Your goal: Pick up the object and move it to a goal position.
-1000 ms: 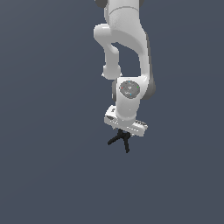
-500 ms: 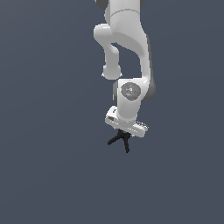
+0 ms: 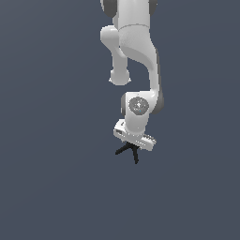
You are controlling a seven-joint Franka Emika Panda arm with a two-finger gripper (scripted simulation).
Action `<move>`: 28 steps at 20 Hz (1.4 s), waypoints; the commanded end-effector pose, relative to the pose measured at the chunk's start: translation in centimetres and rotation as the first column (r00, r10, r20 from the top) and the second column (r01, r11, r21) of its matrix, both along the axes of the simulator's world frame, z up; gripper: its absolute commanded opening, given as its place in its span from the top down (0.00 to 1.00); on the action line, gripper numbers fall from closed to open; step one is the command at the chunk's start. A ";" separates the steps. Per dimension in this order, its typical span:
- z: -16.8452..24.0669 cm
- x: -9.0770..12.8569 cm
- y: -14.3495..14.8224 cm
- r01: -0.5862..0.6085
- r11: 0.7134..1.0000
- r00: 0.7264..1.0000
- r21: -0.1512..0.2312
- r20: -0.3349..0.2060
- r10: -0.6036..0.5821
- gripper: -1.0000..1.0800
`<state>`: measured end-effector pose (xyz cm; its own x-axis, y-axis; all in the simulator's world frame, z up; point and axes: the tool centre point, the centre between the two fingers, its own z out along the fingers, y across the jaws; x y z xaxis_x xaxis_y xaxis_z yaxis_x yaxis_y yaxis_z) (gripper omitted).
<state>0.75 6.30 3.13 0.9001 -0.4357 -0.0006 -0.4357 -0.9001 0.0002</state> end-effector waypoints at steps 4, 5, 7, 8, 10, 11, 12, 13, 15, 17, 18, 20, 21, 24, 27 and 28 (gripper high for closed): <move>-1.2 0.1 0.0 0.001 1.000 1.000 0.000 0.001 -0.001 0.04; -1.2 0.1 0.0 0.001 1.000 1.000 0.000 0.001 -0.001 0.04; -1.2 0.1 0.0 0.001 1.000 1.000 0.000 0.001 -0.001 1.00; -1.2 0.1 0.0 0.001 1.000 1.000 0.000 0.001 -0.001 1.00; -1.2 0.1 0.0 0.001 1.000 1.000 0.000 0.001 -0.001 1.00; -1.2 0.1 0.0 0.001 1.000 1.000 0.000 0.001 -0.001 1.00; -1.2 0.1 0.0 0.001 1.000 1.000 0.000 0.001 -0.001 1.00; -1.2 0.1 0.0 0.001 1.000 1.000 0.000 0.001 -0.001 1.00; -1.2 0.1 0.0 0.001 1.000 1.000 0.000 0.001 -0.001 1.00; -1.0 0.2 0.1 -0.001 1.000 1.000 0.001 0.004 0.001 1.00; -0.9 0.3 0.1 -0.003 1.000 1.000 0.001 0.005 0.003 1.00; -0.5 0.6 0.1 -0.009 1.000 1.000 0.003 0.012 0.009 1.00; -0.1 0.8 0.1 -0.014 1.000 1.000 0.005 0.018 0.014 1.00; 1.2 1.8 0.0 -0.035 0.999 0.999 0.011 0.041 0.034 1.00; 3.3 3.0 -0.1 -0.065 0.998 0.995 0.019 0.074 0.064 1.00; 4.1 3.5 -0.2 -0.077 0.997 0.993 0.021 0.087 0.075 1.00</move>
